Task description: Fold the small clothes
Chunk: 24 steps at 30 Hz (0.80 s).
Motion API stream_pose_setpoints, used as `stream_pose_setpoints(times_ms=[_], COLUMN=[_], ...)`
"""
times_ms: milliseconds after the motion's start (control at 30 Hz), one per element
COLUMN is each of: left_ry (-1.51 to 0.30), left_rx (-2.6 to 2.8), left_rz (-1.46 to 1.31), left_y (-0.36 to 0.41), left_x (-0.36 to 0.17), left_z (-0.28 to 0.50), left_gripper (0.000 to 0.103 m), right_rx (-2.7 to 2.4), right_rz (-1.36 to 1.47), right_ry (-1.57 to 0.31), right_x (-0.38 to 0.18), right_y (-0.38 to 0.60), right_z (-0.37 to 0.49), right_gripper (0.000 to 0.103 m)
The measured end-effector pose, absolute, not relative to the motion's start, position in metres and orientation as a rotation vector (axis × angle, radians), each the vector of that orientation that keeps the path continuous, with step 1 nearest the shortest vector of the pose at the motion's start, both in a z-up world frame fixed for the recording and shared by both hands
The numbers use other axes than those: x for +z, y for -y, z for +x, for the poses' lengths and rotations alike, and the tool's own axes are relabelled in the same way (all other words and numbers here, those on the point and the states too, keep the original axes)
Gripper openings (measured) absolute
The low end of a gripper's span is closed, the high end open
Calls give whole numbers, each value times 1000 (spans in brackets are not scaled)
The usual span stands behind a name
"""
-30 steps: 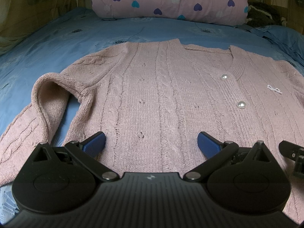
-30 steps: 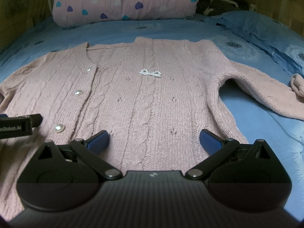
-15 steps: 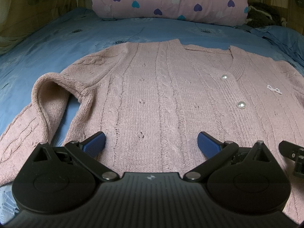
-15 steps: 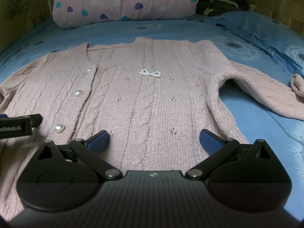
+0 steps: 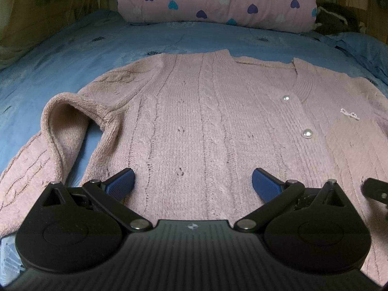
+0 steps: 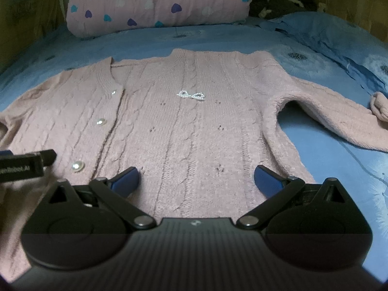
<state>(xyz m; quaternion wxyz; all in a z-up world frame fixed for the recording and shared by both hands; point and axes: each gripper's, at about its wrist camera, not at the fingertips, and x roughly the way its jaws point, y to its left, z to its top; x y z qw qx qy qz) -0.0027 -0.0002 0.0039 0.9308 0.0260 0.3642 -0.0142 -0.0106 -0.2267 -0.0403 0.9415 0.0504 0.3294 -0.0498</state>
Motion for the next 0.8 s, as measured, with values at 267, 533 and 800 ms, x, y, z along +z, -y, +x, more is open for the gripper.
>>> stream_pose_setpoints(times_ms=[267, 533, 800], left_ry=[-745, -745, -745], left_rx=[-27, -27, -27], left_rz=[57, 58, 60], left_y=[0, 0, 0], left_x=[3, 3, 3], left_z=[-2, -3, -3], left_gripper=[103, 103, 103], right_rx=[-123, -410, -698], right_rz=[148, 239, 314], right_ry=[-659, -573, -544], right_x=[-15, 3, -9], right_y=[265, 342, 417], right_z=[-28, -43, -42], right_gripper=[103, 103, 103])
